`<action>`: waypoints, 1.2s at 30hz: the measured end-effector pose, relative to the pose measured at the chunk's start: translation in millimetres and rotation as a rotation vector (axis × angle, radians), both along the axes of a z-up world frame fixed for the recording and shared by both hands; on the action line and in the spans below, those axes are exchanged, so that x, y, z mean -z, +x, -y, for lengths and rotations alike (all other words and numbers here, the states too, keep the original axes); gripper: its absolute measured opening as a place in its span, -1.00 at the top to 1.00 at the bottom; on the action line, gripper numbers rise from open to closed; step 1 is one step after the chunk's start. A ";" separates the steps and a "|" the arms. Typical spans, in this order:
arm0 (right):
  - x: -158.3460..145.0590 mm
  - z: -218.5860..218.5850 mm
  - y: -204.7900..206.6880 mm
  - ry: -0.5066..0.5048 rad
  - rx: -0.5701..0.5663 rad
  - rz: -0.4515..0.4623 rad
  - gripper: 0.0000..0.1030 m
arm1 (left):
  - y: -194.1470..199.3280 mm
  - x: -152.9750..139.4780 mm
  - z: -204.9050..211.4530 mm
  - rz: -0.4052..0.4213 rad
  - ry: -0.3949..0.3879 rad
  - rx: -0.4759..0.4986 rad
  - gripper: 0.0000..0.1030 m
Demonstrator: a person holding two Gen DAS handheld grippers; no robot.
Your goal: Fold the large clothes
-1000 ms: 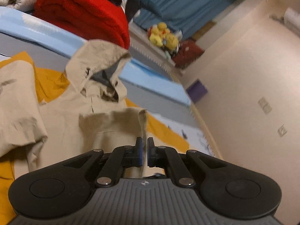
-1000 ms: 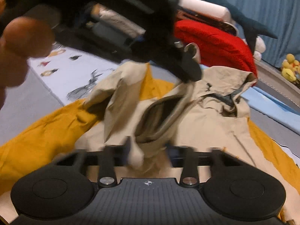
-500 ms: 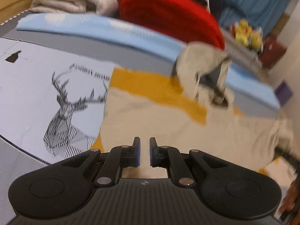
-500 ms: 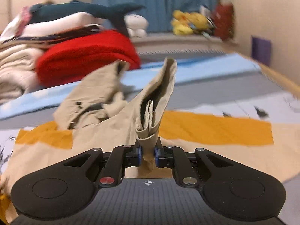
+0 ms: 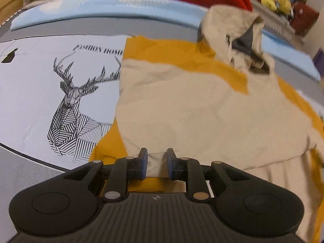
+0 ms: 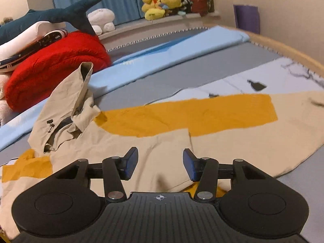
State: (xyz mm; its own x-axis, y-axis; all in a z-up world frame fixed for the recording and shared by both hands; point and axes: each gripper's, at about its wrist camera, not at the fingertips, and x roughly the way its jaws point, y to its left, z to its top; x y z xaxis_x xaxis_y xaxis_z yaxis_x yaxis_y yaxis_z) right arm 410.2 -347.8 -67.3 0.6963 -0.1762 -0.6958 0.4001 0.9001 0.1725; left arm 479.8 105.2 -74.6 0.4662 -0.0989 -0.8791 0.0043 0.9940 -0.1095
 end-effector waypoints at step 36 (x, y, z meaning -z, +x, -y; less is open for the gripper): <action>-57.5 -8.9 -51.0 -0.182 -0.132 0.109 0.01 | -63.9 -75.0 85.4 0.195 0.066 0.135 0.07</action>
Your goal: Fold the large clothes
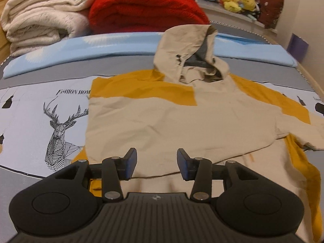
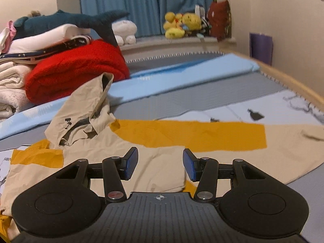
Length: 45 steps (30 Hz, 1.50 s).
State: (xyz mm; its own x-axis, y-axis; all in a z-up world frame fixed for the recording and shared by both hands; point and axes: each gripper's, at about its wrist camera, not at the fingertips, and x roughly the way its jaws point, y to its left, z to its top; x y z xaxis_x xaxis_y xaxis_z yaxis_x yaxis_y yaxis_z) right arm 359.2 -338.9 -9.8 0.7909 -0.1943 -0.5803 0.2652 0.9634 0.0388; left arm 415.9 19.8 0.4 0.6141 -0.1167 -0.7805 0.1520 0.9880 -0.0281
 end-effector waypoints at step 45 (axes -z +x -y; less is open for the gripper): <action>108.6 351.7 -100.7 0.499 0.622 -0.012 0.34 | 1.9 -4.0 24.1 0.025 0.024 0.019 0.06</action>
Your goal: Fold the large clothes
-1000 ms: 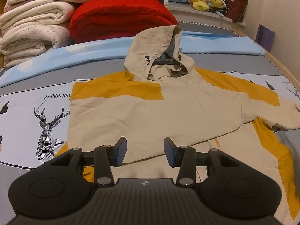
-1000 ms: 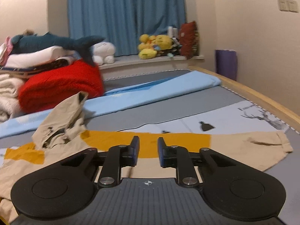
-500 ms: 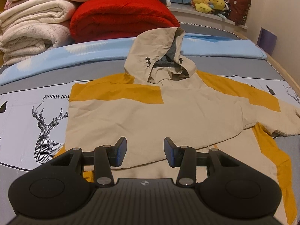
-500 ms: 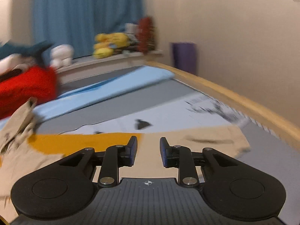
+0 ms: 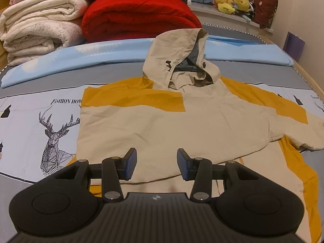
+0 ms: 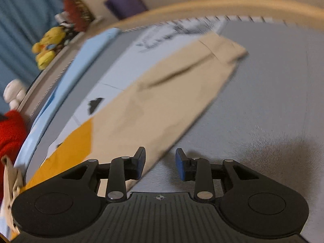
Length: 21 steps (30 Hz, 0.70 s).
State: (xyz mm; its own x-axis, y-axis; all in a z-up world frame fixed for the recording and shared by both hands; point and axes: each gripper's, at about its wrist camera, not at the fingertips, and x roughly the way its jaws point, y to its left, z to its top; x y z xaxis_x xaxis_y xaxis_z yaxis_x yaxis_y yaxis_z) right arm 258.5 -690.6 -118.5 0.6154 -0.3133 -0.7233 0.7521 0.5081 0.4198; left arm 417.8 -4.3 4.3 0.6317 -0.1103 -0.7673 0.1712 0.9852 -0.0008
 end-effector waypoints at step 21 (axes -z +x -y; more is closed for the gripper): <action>15.4 74.7 12.3 -0.053 0.233 0.093 0.34 | 12.1 15.0 -0.7 -0.025 0.042 -0.007 0.06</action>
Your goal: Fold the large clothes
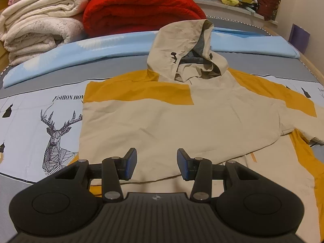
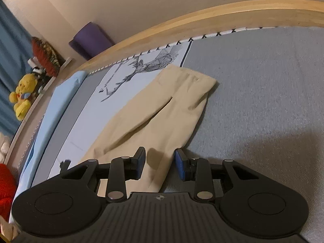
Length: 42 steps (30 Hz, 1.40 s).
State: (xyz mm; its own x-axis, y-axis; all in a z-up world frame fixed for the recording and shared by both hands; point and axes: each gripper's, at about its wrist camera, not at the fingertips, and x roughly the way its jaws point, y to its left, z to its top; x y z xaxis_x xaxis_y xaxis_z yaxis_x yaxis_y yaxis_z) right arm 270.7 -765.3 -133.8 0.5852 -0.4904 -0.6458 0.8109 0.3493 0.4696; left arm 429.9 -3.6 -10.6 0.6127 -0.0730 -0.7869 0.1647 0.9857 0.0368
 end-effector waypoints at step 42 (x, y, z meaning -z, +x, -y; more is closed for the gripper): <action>-183.5 -554.0 33.0 -0.514 -1.149 0.125 0.52 | 11.5 -27.8 -137.6 -0.042 -0.315 -0.294 0.56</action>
